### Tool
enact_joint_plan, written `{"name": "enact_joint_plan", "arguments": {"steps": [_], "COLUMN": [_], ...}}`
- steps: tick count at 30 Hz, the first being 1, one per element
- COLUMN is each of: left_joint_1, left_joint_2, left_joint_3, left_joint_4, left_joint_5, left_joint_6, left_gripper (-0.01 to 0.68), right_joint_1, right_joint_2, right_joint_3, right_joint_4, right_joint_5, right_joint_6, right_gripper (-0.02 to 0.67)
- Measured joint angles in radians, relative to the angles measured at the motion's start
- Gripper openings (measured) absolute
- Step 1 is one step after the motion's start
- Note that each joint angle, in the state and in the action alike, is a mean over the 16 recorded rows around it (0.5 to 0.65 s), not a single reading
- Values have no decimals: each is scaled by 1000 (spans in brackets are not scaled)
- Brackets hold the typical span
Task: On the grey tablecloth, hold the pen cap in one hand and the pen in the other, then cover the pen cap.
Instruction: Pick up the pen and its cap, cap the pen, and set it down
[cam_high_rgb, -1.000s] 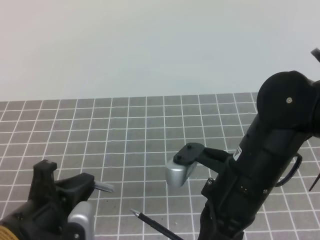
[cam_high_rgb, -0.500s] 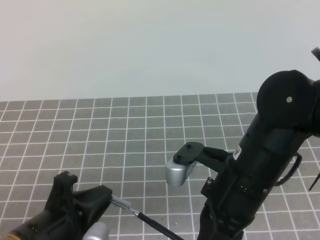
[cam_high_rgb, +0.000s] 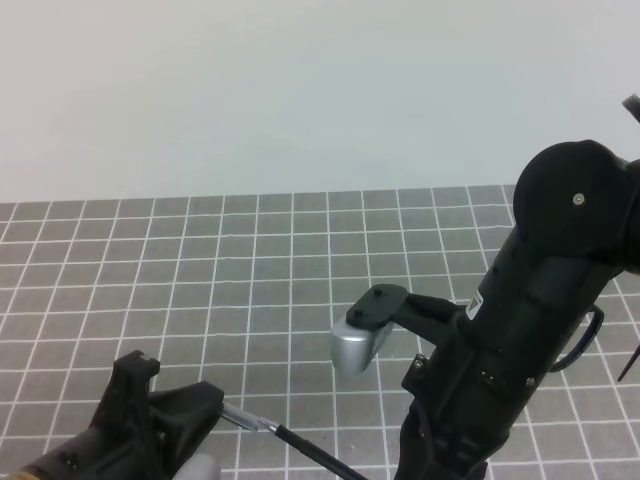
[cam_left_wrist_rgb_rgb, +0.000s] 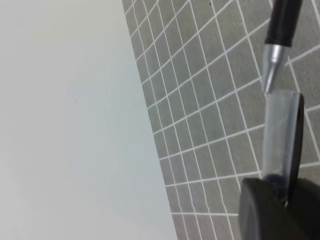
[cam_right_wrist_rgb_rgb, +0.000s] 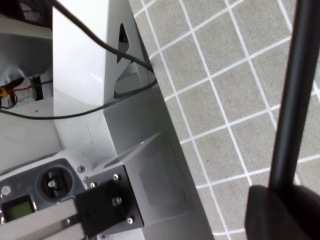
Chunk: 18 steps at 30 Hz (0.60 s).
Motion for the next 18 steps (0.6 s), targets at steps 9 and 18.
{"name": "enact_joint_plan", "arguments": {"steps": [9,18], "left_joint_1": [0,0], "left_joint_2": [0,0], "left_joint_3": [0,0], "left_joint_4": [-11,11], "left_joint_5": [-17,-10], "left_joint_6": [0,0], "left_gripper": [1,1], "right_joint_1": [0,0], "right_joint_2": [0,0], "right_joint_3": [0,0], "right_joint_4": [4,13], "right_joint_5": [0,0], "right_joint_6": [-8,-19], "right_gripper": [66,66]}}
